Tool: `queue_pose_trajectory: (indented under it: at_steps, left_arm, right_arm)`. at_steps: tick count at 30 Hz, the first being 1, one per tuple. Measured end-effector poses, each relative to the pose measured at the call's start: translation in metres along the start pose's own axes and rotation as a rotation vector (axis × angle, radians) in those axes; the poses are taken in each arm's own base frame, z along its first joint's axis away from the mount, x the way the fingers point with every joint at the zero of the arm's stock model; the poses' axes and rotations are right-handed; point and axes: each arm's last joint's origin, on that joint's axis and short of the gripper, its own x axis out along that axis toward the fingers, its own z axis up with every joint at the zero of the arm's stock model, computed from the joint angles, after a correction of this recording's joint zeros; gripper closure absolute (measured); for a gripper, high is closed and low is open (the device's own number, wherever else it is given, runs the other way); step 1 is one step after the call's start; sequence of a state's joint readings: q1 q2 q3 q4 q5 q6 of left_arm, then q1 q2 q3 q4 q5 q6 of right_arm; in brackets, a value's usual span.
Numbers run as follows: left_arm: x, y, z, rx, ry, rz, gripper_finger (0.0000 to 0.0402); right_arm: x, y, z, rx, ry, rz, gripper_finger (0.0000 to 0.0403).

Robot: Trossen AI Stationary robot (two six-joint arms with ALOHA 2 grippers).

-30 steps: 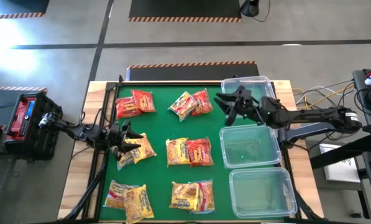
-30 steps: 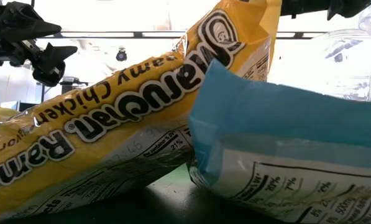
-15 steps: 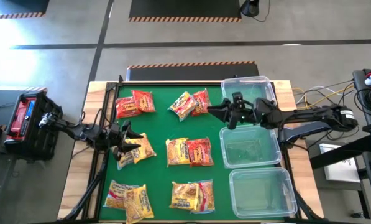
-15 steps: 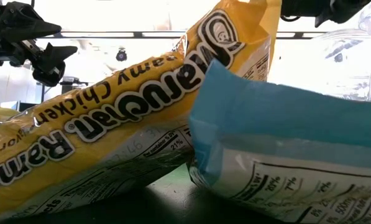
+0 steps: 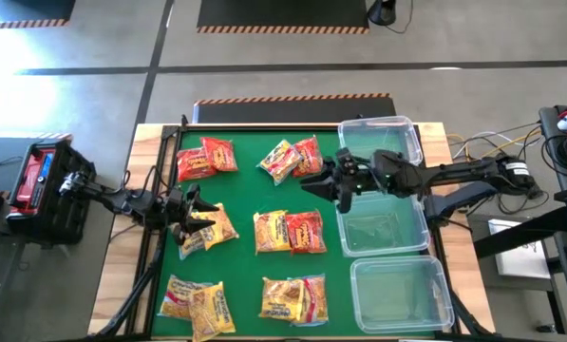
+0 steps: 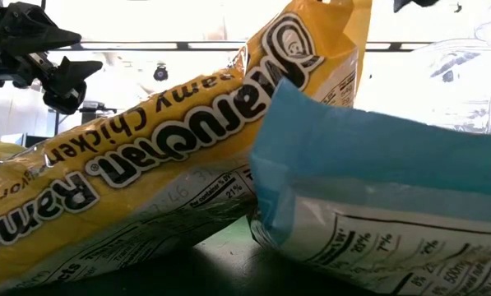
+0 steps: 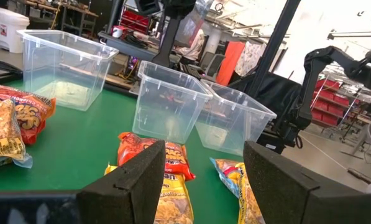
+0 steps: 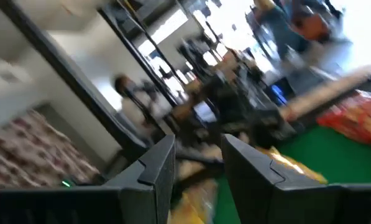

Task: Sort Maruchan noodles
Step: Put the bottom red noodle pack into the top transparent bin

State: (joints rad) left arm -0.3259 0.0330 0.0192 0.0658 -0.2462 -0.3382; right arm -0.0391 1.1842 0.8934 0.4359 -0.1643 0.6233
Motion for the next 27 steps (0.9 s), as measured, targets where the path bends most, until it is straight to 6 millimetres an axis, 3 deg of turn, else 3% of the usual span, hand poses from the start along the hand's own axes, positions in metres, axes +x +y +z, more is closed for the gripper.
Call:
queue_pose_trajectory:
  at_steps: [8,14,27]
  left_arm:
    - [0.0,0.0,0.0,0.0,0.0,0.0,0.0201]
    - [0.0,0.001,0.0,0.0,-0.016,0.045,0.0201]
    - [-0.001,0.004,0.004,-0.011,-0.087,0.172,0.0201]
  right_arm:
    - [0.016,0.008,0.016,-0.066,0.246,-0.208,0.028]
    - [0.025,0.009,0.021,-0.029,0.321,-0.276,0.028]
    - [0.07,-0.007,-0.017,0.182,0.376,-0.418,0.028]
